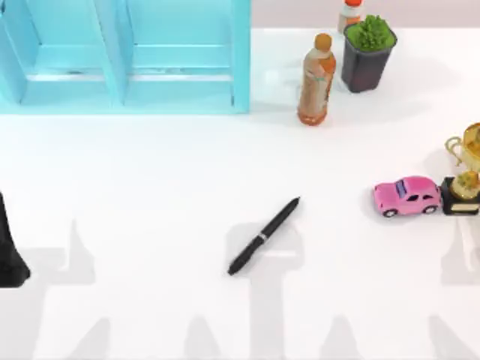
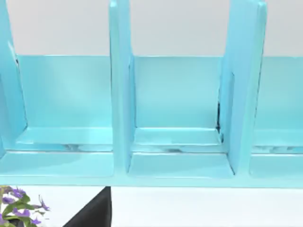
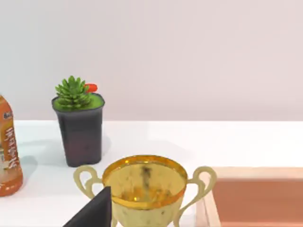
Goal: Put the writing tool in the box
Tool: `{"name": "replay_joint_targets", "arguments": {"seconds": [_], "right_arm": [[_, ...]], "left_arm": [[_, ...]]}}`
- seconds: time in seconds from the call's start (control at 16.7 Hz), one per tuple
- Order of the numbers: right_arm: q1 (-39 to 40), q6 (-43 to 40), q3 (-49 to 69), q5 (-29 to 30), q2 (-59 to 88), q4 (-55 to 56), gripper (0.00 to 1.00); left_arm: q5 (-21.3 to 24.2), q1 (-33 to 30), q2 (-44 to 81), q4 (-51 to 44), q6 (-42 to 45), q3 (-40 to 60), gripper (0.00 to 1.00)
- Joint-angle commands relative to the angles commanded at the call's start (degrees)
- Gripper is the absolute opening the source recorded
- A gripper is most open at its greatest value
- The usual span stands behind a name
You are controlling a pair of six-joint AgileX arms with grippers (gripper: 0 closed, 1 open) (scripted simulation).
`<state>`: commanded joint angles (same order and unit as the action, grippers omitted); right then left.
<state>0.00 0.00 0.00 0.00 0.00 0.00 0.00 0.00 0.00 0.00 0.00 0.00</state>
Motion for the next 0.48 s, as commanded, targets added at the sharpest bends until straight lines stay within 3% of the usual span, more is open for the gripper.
{"name": "replay_joint_targets", "arguments": {"seconds": [0.24,0.48], "right_arm": [[1.0,1.8,1.3,-0.2,1.9,-0.1,1.00],[5.9,12.3,7.8,-1.5,12.9,-0.5,1.00]], "left_arm": [[0.0,0.0,0.0,0.0,0.0,0.0,1.00],[0.0,0.0,0.0,0.0,0.0,0.0,1.00]]}}
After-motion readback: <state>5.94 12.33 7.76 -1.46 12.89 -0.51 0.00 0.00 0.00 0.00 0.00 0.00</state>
